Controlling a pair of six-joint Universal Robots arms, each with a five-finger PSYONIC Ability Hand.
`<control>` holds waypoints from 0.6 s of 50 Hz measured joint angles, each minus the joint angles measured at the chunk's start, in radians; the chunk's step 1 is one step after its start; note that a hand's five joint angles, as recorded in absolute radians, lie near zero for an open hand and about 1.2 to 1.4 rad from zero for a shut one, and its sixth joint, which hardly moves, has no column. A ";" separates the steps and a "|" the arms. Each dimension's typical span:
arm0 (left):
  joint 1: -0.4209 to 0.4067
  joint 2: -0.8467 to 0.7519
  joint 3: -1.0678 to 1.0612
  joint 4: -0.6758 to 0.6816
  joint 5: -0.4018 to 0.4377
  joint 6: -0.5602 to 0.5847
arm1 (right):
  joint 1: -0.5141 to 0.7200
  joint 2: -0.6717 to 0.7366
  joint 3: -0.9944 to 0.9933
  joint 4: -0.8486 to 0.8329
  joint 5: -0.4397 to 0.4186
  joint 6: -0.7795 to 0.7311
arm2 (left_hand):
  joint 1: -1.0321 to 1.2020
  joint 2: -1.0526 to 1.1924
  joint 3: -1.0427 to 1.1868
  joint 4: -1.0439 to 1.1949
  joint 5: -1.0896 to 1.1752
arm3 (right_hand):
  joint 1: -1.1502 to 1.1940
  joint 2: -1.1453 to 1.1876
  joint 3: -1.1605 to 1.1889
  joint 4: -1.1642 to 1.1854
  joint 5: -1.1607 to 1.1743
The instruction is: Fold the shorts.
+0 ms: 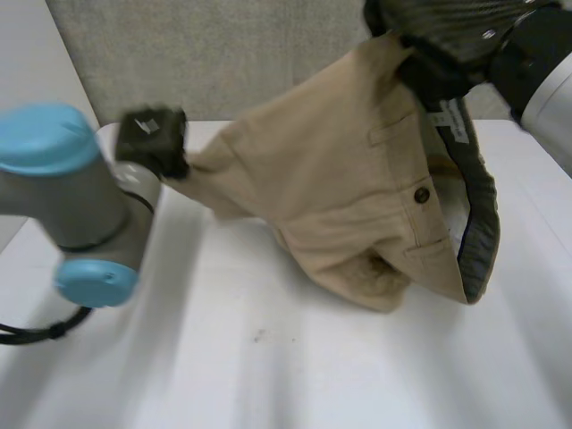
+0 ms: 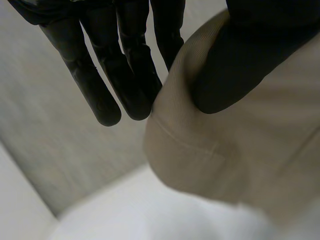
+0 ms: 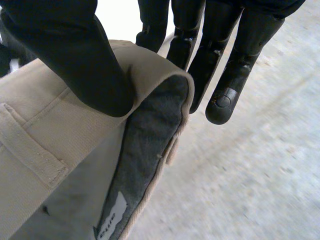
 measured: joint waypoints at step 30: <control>0.008 0.786 0.041 -0.255 0.060 0.011 | -0.079 -0.169 -0.091 0.053 0.106 0.227 | 0.000 0.002 0.008 0.003 0.000 | 0.001 0.000 0.000 0.005 0.000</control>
